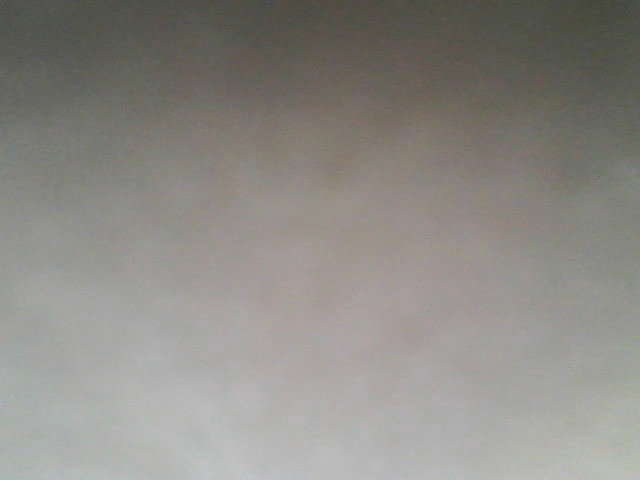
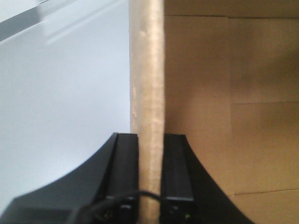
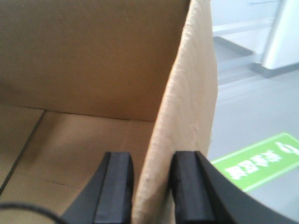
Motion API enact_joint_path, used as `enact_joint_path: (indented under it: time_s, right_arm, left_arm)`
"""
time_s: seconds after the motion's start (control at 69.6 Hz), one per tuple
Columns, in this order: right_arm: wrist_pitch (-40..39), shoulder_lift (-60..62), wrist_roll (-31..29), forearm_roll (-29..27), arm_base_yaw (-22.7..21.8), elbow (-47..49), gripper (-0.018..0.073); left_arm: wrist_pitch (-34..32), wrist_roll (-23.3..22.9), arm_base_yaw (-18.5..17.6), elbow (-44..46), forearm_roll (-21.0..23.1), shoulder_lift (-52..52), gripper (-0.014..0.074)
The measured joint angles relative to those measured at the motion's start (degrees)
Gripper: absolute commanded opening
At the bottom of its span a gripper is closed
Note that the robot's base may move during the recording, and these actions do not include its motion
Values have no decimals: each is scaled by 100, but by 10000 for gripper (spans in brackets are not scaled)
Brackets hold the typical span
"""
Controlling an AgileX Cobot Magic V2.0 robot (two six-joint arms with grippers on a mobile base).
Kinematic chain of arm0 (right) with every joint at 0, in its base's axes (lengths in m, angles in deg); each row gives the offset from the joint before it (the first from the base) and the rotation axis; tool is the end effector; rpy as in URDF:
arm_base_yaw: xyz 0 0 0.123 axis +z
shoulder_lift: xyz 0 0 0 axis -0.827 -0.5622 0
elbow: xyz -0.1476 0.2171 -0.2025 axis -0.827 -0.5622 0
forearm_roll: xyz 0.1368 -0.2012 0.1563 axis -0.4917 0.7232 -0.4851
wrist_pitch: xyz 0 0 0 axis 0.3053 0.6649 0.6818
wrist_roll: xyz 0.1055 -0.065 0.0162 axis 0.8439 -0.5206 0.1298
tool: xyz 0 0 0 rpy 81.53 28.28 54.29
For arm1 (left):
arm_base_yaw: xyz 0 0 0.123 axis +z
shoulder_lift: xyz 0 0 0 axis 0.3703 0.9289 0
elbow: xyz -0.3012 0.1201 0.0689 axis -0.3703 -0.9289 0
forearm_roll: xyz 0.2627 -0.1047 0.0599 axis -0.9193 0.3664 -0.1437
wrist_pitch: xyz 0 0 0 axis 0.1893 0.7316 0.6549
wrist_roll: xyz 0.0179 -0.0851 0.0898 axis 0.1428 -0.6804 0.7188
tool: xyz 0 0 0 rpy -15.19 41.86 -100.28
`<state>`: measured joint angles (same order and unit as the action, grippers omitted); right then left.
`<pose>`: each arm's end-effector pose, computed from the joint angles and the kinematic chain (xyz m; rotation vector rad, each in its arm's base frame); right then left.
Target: Grab box from left shelf to table start
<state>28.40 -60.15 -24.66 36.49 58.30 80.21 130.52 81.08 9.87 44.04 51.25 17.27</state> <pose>-0.0124 0.0270 0.4594 -0.1866 1.7333 0.2365 0.0335 -0.0274 0.3966 0.1457 2.1785 -0.3824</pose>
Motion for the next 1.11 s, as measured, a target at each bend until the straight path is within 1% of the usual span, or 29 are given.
enact_joint_path:
  time_s: [1.106]
  right_arm:
    - [0, 0, 0, 0, 0, 0, 57]
  left_arm:
    - [0, 0, 0, 0, 9, 8, -100]
